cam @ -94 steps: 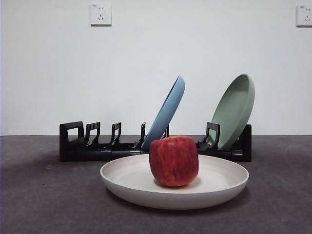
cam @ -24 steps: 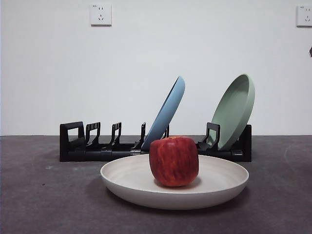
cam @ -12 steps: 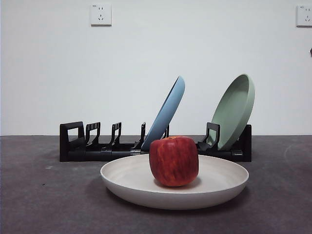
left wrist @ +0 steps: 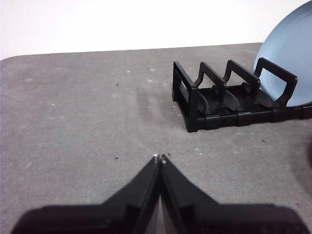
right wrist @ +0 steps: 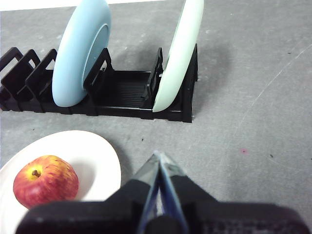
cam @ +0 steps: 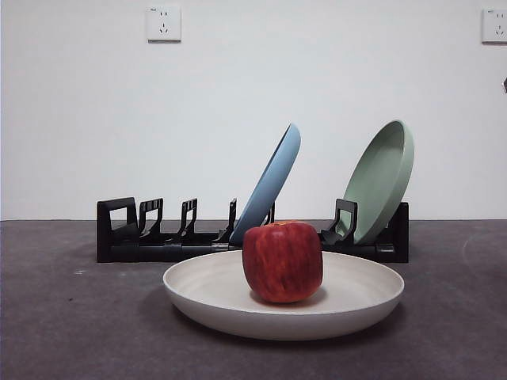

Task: Take the yellow plate from the plate rack,put the plate on the table,take the apple from the table,put the apple in the plate

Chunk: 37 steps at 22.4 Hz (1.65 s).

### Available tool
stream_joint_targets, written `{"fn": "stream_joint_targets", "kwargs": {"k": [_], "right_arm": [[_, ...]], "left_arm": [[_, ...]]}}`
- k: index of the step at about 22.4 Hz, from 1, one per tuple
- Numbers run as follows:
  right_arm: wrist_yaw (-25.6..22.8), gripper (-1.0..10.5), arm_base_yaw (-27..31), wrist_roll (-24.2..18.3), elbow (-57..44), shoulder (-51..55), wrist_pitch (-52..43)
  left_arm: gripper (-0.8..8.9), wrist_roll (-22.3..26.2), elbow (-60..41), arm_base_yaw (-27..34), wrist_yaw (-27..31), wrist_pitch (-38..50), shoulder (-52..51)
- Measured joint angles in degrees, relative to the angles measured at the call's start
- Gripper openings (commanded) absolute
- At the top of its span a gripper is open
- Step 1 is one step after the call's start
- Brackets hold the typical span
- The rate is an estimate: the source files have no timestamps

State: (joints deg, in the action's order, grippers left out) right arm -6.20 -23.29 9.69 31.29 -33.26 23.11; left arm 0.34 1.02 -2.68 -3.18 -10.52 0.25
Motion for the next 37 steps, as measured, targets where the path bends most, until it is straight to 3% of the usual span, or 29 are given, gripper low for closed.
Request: {"fn": "stream_joint_targets", "kwargs": {"k": [2, 5, 9, 14, 17, 24, 37], "right_arm": [[-0.1, 0.0, 0.0, 0.0, 0.0, 0.2, 0.4], [-2.6, 0.0, 1.8, -3.4, 0.0, 6.4, 4.2], [-2.3, 0.0, 9.0, -6.4, -2.1, 17.2, 3.7], [11.3, 0.0, 18.2, -10.9, -14.1, 26.6, -11.5], [13.4, 0.0, 18.8, -11.5, -19.5, 28.0, -15.3], [13.6, 0.0, 18.8, -11.3, -28.3, 32.6, -14.7], [13.3, 0.0, 18.8, -5.8, -30.2, 33.0, -13.4]], "left_arm": [[-0.03, 0.0, 0.0, 0.0, 0.0, 0.0, 0.0], [-0.03, 0.0, 0.0, 0.0, 0.0, 0.0, 0.0], [-0.03, 0.0, 0.0, 0.0, 0.0, 0.0, 0.0], [-0.03, 0.0, 0.0, 0.0, 0.0, 0.0, 0.0], [-0.03, 0.0, 0.0, 0.0, 0.0, 0.0, 0.0], [-0.03, 0.0, 0.0, 0.0, 0.0, 0.0, 0.0], [-0.03, 0.0, 0.0, 0.0, 0.0, 0.0, 0.0]]}}
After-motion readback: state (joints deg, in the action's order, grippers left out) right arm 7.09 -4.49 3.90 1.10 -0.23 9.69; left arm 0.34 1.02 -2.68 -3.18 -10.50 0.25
